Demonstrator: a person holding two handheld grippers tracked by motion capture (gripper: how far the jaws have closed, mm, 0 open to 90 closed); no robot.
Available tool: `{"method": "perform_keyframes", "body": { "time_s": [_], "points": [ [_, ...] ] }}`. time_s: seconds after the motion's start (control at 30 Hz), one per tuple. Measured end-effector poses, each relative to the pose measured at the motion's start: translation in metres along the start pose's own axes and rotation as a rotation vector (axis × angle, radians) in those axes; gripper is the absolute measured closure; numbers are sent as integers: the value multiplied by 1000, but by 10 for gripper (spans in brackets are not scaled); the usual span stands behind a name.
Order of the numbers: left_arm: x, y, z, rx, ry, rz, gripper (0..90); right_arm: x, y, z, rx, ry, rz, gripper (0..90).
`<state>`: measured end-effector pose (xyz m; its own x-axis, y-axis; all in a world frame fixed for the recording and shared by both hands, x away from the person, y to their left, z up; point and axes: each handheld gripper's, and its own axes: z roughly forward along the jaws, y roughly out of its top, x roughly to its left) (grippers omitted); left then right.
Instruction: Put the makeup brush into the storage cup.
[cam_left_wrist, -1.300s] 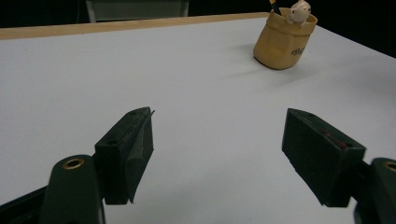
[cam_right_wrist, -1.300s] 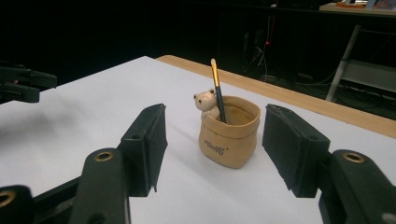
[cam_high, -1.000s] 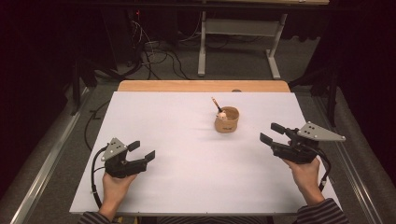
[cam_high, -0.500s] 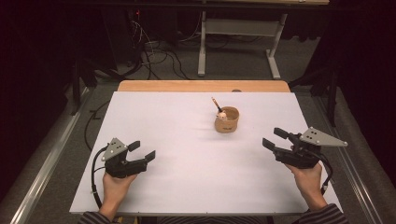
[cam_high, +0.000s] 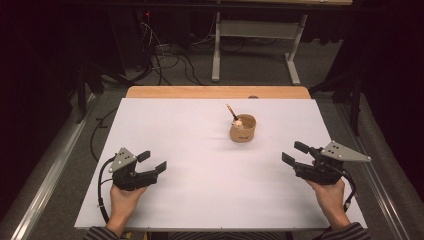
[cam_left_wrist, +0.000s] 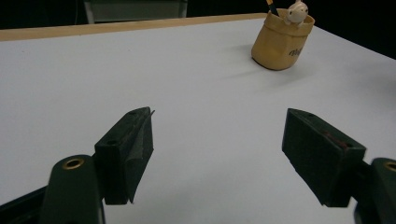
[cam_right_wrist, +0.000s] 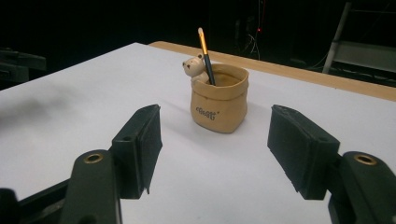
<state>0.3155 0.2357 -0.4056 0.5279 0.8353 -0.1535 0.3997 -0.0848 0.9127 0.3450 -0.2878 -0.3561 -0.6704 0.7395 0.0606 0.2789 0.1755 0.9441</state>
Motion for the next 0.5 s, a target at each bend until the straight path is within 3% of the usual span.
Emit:
{"method": "perform_keyframes", "body": {
  "time_s": [0.5],
  "points": [
    [0,0,0,-4,2,4,253,-2,-17,0,26,-6,27,360]
  ]
}}
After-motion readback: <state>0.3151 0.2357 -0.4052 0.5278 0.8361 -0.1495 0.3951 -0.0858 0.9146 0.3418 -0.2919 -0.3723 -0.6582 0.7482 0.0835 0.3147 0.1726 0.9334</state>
